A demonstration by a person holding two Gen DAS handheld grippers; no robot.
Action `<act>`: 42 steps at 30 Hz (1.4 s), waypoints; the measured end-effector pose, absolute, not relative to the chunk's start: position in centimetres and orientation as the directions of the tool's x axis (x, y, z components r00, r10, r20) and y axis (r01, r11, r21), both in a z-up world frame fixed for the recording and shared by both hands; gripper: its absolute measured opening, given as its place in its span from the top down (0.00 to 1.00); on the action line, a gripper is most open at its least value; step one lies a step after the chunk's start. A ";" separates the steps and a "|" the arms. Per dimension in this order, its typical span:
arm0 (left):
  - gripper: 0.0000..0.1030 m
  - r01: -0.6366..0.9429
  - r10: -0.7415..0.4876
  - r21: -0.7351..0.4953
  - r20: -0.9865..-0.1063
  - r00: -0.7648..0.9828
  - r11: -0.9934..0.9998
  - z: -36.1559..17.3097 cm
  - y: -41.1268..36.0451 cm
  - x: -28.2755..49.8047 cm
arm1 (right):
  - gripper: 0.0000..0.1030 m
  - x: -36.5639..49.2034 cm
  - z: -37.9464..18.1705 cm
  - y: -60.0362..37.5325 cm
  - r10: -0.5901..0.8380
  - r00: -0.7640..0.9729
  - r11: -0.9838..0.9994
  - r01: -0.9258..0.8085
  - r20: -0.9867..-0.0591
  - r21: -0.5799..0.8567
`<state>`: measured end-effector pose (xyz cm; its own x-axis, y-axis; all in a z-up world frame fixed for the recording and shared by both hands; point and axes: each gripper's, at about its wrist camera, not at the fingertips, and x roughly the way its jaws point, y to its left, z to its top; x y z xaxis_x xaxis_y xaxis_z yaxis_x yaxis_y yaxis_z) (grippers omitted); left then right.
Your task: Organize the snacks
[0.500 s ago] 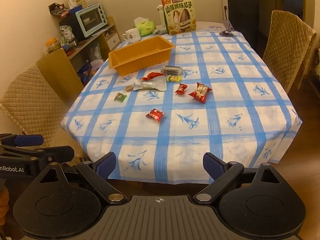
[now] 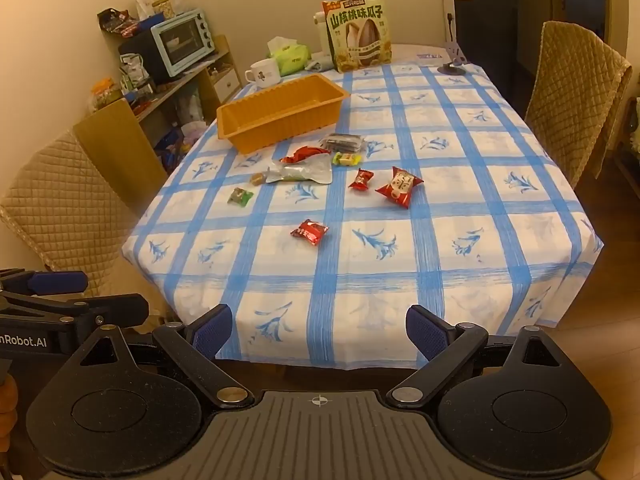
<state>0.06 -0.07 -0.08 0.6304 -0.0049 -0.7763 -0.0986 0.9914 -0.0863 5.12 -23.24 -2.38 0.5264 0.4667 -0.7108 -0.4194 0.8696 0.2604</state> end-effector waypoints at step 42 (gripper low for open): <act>0.00 -0.095 -0.006 -0.085 -0.776 0.631 0.992 0.0 -1.2 0.5 | 0.09 5.4 -2.4 -23.8 0.473 0.524 0.867 -0.418 -0.708 0.270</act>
<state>0.52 -1.17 0.04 0.6305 -0.0061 -0.7761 -0.0952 0.9918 -0.0851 5.39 -23.78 -2.39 0.5243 0.4731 -0.7080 -0.4183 0.8673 0.2697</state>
